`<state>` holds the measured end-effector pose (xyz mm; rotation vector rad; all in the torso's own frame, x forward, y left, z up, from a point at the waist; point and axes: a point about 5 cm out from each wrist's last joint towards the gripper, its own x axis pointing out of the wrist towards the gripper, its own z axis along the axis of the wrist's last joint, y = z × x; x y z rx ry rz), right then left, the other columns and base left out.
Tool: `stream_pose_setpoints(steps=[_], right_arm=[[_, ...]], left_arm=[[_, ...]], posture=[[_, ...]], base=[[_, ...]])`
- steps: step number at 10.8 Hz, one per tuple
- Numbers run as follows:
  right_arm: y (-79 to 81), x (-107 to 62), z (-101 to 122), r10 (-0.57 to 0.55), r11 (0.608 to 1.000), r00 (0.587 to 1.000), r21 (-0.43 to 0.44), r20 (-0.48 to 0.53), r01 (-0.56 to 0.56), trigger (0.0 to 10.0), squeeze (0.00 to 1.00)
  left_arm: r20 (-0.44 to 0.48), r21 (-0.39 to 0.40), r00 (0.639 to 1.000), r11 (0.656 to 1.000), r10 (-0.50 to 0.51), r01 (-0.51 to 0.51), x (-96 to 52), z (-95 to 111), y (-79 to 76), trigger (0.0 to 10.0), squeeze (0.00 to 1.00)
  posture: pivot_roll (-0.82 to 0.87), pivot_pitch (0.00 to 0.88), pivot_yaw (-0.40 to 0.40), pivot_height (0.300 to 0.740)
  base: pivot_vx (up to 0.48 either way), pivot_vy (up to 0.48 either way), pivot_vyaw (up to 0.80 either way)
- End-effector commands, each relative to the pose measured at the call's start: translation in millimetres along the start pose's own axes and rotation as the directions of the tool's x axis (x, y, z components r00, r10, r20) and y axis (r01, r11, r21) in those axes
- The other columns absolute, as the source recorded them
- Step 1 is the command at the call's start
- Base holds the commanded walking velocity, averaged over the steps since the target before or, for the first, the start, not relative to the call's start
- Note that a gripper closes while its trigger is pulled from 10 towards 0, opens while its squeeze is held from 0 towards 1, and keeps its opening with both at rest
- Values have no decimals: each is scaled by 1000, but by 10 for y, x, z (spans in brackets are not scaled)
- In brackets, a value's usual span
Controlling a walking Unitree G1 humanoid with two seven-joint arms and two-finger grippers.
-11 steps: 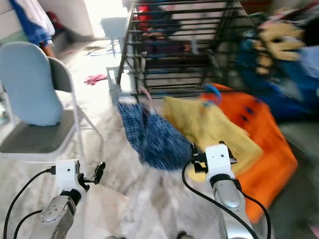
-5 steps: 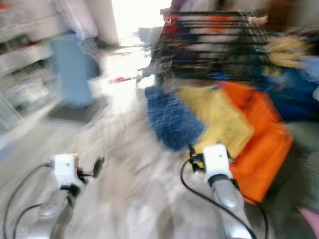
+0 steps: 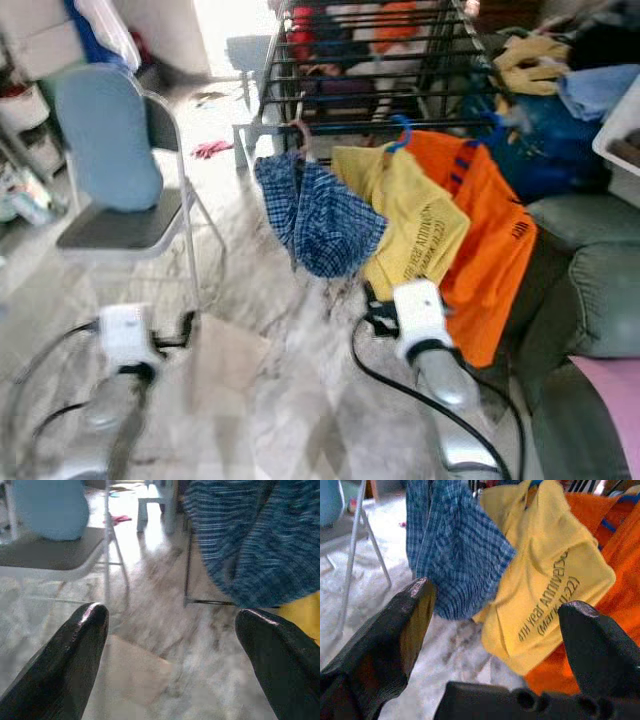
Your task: Hang hanger
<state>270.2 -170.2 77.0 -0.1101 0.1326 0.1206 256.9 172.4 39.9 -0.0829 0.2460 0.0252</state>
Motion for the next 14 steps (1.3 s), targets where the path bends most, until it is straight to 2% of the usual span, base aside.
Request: stream_pose_setpoints(steps=[1,4,5,6,7,14], right_arm=[[69,48,40,33,999,999,10,18,-33,10000,125],[99,116,65,55,998,998,13,27,-55,10000,125],[98,126,71,55,998,998,16,30,-55,10000,106],[97,134,74,54,998,998,16,32,-55,10000,27],[98,140,74,52,998,998,24,36,-52,10000,0],[107,99,21,39,999,999,35,31,-40,10000,0]], left_arm=[[-26,24,998,998,52,-51,-33,-69,142,10000,0],[-17,32,998,997,66,-66,5,-60,145,10000,0],[-14,32,998,997,67,-67,12,-53,142,10000,0],[-13,31,998,997,68,-67,20,-50,140,10000,0],[-12,30,998,997,66,-65,27,-46,138,10000,0],[-21,23,999,999,42,-41,65,-60,93,10000,0]], posture=[[-123,0,46,740],[-116,0,45,740],[-116,0,46,740],[-116,0,49,740],[-120,0,58,740],[-136,0,70,740]], base=[[0,0,800],[0,0,800],[0,0,800],[0,0,587],[0,0,0],[0,0,0]])
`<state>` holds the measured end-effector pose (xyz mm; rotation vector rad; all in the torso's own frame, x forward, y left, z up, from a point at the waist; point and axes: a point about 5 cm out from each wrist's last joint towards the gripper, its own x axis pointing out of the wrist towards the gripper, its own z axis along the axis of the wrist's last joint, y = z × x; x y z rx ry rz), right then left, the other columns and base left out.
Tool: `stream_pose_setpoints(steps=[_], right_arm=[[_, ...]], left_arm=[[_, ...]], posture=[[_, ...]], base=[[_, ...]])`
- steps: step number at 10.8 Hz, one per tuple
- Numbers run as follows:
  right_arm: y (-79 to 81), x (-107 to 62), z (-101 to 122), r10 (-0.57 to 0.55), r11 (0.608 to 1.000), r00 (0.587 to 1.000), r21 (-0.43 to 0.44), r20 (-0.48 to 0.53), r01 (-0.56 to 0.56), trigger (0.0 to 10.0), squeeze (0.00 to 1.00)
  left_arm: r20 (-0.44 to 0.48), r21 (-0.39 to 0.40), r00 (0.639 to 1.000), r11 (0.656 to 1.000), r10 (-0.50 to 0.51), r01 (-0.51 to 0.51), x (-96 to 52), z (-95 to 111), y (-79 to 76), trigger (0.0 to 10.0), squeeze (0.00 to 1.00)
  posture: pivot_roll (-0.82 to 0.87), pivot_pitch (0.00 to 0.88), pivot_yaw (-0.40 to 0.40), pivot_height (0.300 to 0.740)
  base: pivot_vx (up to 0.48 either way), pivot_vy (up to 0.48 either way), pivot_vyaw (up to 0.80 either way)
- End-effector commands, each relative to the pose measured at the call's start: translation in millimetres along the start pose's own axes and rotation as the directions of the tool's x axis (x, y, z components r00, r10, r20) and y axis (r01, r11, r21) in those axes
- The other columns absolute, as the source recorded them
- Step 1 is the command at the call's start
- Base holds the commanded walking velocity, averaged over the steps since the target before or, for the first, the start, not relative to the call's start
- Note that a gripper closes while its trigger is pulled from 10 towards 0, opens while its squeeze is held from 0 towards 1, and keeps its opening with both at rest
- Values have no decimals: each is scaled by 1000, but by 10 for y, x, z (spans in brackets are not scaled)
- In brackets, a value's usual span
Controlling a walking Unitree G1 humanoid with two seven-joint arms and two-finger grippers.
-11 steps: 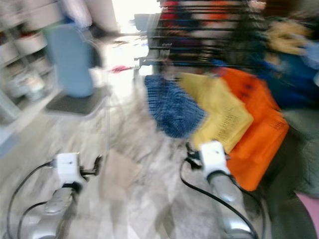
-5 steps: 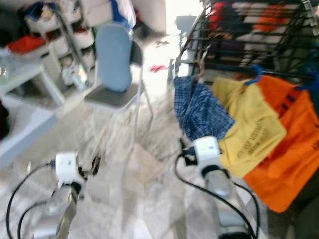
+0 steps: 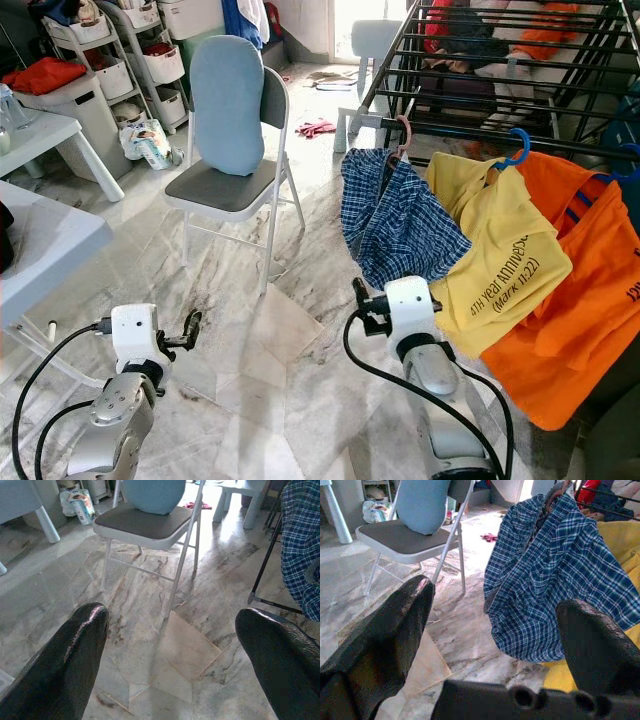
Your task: Hang hanger
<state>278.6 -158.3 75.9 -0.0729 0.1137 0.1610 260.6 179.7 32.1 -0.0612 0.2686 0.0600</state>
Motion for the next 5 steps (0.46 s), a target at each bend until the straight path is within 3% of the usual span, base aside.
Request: stream_pose_setpoints(steps=[1,5], right_arm=[[-4,1,7,-3,1000,1000,2,7,3,10000,0],[-3,13,3,-6,1000,1000,5,6,6,10000,0]], left_arm=[[-2,4,1000,1000,2,-2,9,-1,13,10000,0],[7,-1,1000,1000,-19,19,-2,1,-6,10000,0]], posture=[[-136,0,70,740],[-131,0,67,740]], base=[[0,0,0],[0,0,0]])
